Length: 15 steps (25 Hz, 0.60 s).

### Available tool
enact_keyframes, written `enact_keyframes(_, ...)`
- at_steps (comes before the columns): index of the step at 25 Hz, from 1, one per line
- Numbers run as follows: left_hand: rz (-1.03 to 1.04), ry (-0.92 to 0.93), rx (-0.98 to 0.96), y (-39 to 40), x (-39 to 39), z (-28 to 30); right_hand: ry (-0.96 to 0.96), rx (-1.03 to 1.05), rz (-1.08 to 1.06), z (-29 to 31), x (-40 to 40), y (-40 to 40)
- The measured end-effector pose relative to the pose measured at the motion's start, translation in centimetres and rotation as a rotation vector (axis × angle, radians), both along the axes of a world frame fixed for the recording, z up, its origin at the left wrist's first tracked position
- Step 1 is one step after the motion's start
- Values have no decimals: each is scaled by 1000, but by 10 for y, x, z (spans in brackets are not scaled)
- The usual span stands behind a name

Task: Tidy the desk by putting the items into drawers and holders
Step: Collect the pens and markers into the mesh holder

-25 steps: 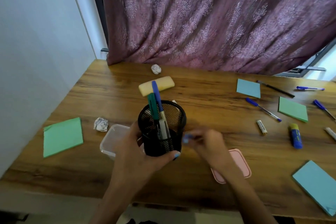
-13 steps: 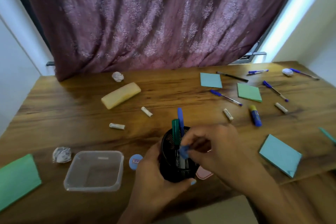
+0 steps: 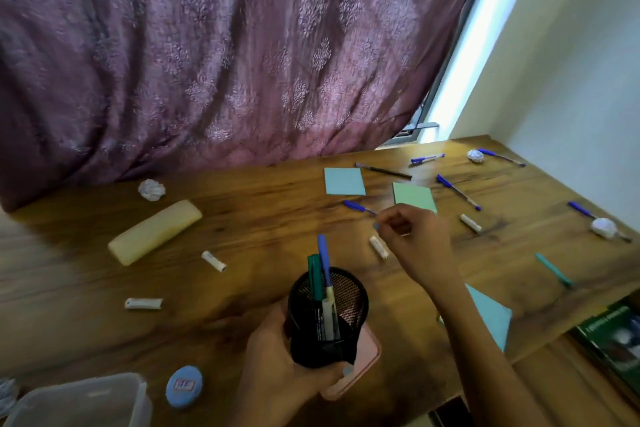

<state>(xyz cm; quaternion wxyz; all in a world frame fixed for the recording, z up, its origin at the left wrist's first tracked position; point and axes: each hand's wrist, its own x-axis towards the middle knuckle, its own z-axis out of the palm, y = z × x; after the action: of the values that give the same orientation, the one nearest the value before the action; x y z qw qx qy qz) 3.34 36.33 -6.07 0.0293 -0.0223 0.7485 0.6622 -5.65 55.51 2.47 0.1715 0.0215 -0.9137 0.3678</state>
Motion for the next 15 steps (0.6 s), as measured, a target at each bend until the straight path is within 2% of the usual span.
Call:
enact_keyframes(2, -5, 10, -3, 12, -14, 2, -67, 175, -59, -28, -61, 23)
enact_keyframes(6, -35, 14, -31, 37, -38, 7, -207, 403, -19, -71, -142, 36)
enact_keyframes(10, -34, 45, -46, 50, -53, 6, -314, 591, 38, -94, -171, 33)
enact_keyframes(15, -19, 85, -66, 60, -61, 5, -262, 762, 83, -97, -171, 35)
